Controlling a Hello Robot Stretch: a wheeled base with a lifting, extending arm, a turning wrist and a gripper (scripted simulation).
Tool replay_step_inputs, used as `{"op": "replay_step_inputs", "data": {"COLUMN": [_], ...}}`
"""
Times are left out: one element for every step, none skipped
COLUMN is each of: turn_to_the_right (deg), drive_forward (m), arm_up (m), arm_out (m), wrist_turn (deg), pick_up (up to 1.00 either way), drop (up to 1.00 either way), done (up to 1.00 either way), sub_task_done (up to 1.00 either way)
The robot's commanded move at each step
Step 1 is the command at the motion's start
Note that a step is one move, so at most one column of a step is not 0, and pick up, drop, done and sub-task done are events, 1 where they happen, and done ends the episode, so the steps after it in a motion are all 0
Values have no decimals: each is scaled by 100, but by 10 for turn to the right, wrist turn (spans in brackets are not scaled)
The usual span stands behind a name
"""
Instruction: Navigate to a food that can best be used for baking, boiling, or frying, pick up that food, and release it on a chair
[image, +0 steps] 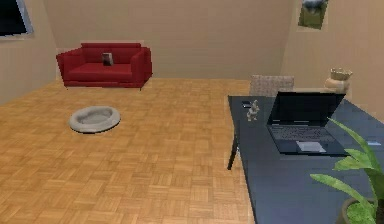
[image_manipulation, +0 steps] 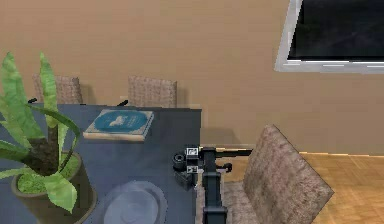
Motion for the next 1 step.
{"op": "replay_step_inputs", "data": {"turn_to_the_right": [0], "drive_forward": [0], "arm_up": [0], "arm_out": [0], "wrist_turn": [0], "pick_up": [0], "drop": [0], "done": [100], "sub_task_done": [0]}}
